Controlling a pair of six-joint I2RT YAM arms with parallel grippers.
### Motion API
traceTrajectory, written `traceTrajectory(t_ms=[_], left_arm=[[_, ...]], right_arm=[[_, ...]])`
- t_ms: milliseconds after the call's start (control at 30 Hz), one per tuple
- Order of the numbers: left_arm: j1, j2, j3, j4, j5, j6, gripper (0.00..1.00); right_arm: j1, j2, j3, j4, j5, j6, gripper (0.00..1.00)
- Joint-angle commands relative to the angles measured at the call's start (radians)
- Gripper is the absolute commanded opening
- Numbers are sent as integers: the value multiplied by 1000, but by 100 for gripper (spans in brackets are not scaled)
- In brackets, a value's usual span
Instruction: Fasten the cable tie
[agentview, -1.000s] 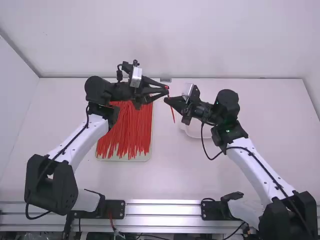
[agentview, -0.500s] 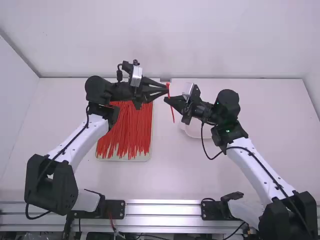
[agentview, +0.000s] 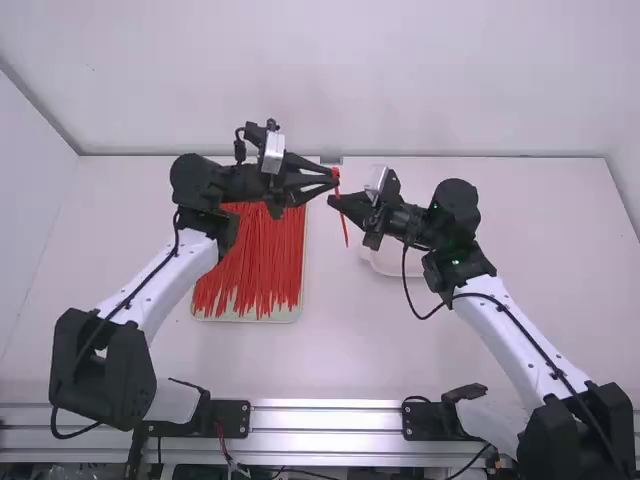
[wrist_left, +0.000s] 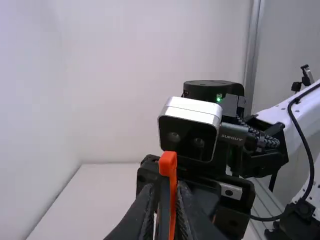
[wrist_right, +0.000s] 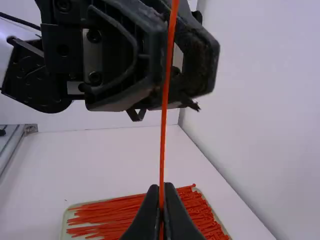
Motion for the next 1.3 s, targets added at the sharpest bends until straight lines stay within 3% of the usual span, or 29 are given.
traceTrajectory(t_ms=[0, 200, 1267], left_arm=[[-21, -6, 10, 8, -5, -5, 13], [-14, -6, 10, 9, -4, -6, 6], [-16, -6, 10, 69, -3, -32, 7]], right_arm=[[3, 8, 27, 6, -15, 3, 0], [3, 8, 27, 4, -15, 3, 0], [-24, 8, 27, 26, -93, 25, 0]])
